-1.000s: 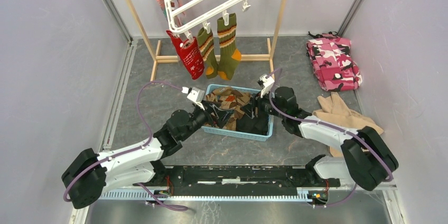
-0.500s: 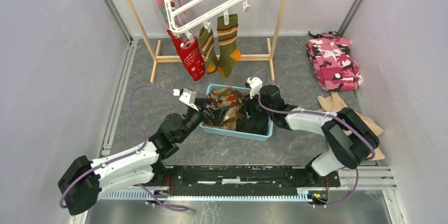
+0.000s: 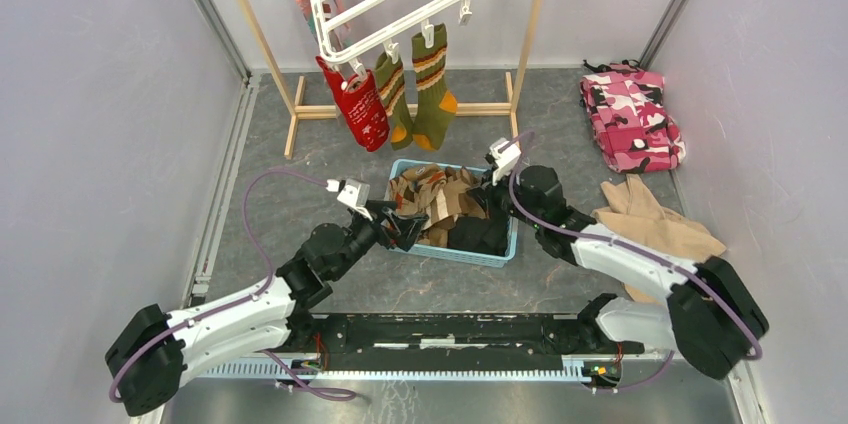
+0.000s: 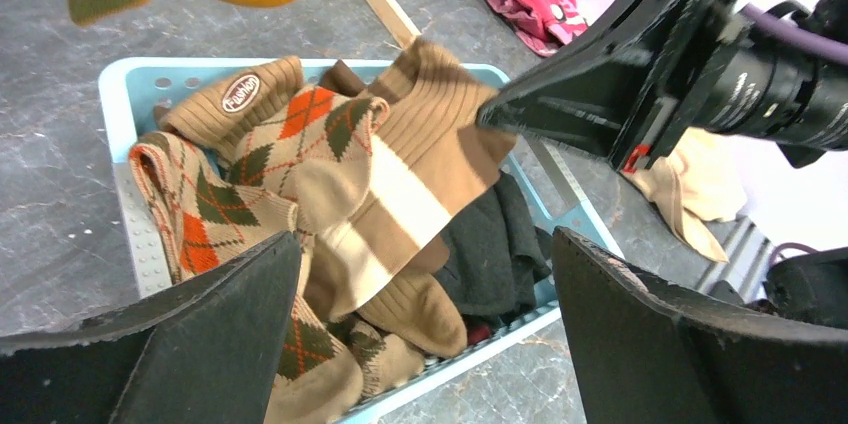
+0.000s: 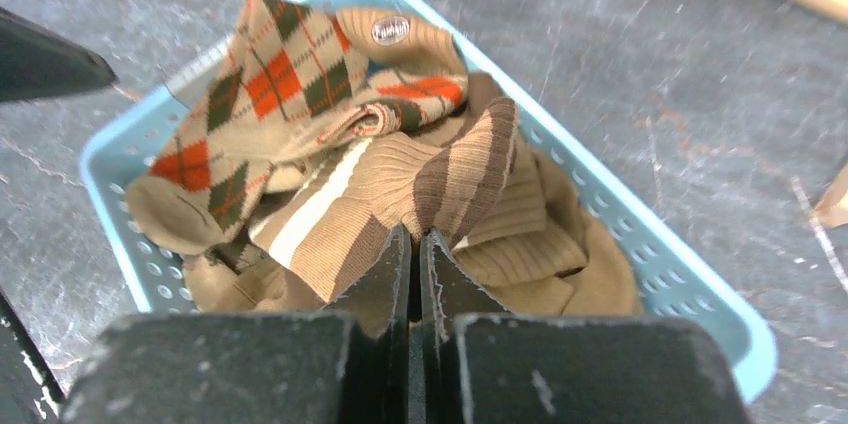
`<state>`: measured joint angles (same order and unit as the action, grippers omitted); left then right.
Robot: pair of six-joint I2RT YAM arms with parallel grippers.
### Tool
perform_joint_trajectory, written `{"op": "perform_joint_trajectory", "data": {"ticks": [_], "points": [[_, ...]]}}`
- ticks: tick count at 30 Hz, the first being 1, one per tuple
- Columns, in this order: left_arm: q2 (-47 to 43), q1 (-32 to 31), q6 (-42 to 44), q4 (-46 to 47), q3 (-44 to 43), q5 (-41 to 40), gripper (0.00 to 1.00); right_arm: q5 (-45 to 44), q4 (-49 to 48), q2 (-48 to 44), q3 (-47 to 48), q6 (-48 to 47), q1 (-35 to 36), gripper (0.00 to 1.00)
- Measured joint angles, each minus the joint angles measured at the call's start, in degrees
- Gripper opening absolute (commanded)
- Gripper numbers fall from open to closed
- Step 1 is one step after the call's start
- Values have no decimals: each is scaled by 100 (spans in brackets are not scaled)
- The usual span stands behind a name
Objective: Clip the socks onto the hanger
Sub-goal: Pick up the sock from the bin.
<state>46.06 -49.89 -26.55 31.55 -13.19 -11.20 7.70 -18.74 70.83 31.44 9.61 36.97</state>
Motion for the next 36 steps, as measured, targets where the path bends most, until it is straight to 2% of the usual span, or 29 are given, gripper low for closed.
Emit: {"op": "perform_joint_trajectory", "data": {"ticks": [7, 9, 15, 21, 25, 27, 29, 30, 36], "points": [[-225, 2, -157, 33, 142, 321, 97, -28, -31, -1005, -234, -249, 0, 5], [-243, 2, -166, 31, 142, 393, 96, -26, -33, -1274, -380, -350, 0, 9], [-304, 2, -164, -129, 120, 413, 92, -389, 31, -1554, -490, -588, 0, 14], [-140, 4, 39, -1123, -579, 50, 80, -675, 380, -297, -304, -695, -2, 35], [313, 2, 286, -2013, -1475, -361, 78, -885, 763, 28, -304, -723, -2, 55], [577, 4, 452, -2452, -1875, -608, 73, -964, 785, 2, -304, -723, -2, 63], [835, 2, 592, -2769, -2133, -861, 62, -994, 782, -96, -308, -748, -2, 68], [964, 4, 656, -2896, -2216, -977, 60, -994, 761, -179, -321, -743, -2, 69], [1952, 4, 1014, -3254, -2468, -1742, 57, -977, 448, -737, -533, -734, -4, 72]]}}
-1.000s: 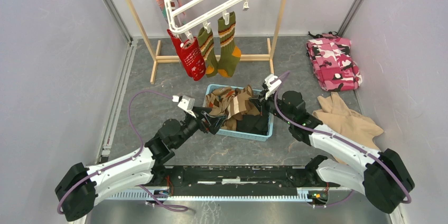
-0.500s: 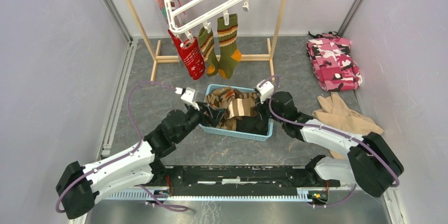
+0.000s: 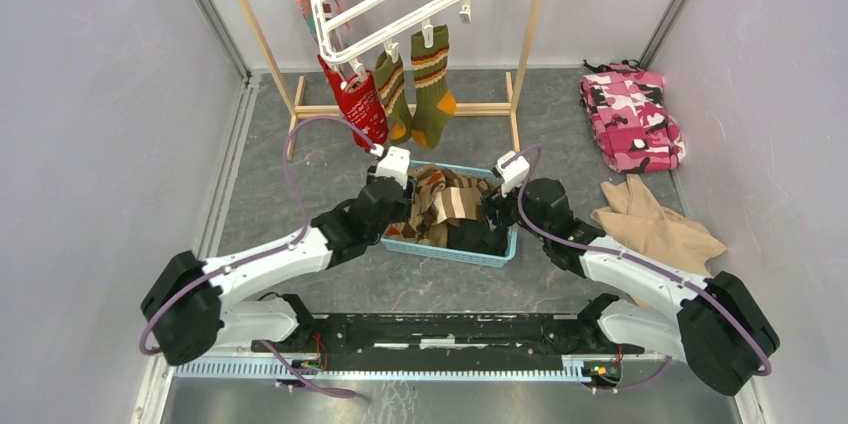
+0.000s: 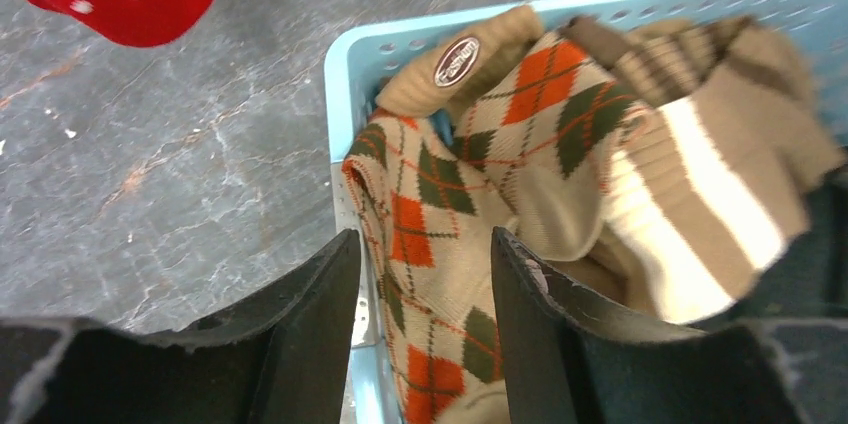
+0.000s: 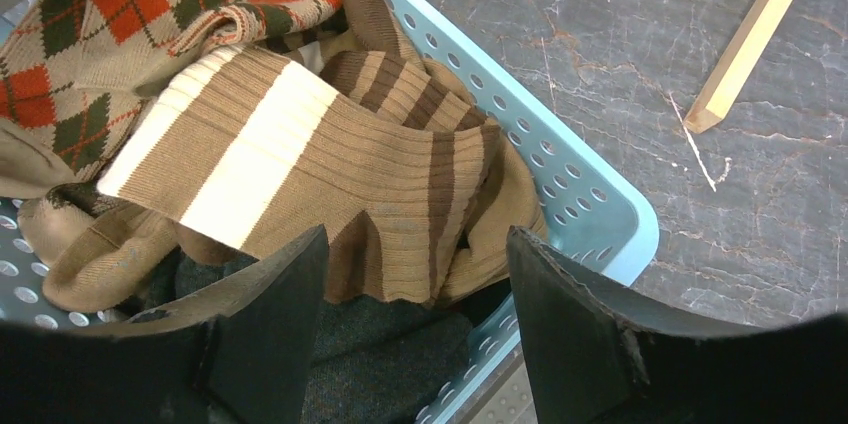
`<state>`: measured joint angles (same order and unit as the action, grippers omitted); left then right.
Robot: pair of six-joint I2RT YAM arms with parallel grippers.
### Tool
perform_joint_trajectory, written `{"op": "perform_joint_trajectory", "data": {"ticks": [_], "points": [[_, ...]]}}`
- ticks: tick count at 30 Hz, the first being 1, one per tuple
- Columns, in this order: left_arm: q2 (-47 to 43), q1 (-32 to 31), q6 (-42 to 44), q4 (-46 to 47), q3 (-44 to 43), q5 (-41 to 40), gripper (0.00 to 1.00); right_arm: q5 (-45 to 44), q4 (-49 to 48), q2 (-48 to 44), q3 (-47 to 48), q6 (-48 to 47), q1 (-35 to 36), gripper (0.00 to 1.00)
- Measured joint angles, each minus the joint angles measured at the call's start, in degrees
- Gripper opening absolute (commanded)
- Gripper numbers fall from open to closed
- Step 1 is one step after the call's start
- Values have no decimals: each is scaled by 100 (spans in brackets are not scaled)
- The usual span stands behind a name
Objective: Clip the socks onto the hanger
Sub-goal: Pick up the sock from the bin.
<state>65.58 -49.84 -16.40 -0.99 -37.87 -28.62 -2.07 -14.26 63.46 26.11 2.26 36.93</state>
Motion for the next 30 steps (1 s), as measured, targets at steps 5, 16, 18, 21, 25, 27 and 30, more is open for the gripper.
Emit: {"op": "perform_joint_trajectory", "data": {"ticks": [5, 16, 18, 21, 25, 27, 30], "points": [[868, 55, 426, 114, -146, -367, 58, 68, -168, -127, -157, 31, -46, 73], [1910, 302, 994, 212, -896, -599, 29, 339, -269, -127, -216, 107, -122, 74], [1921, 302, 1036, 192, -929, -601, 18, 367, -284, -127, -221, 111, -133, 73], [1921, 302, 1093, 149, -966, -584, 11, 411, -284, -127, -225, 116, -144, 74], [1904, 302, 1102, 48, -1029, -490, 8, 479, -286, -127, -227, 136, -149, 74], [1851, 302, 1102, -13, -1038, -378, 6, 505, -286, -127, -227, 138, -155, 74], [1628, 302, 1102, -92, -1038, -142, 4, 540, -306, -129, -238, 140, -177, 75]]}}
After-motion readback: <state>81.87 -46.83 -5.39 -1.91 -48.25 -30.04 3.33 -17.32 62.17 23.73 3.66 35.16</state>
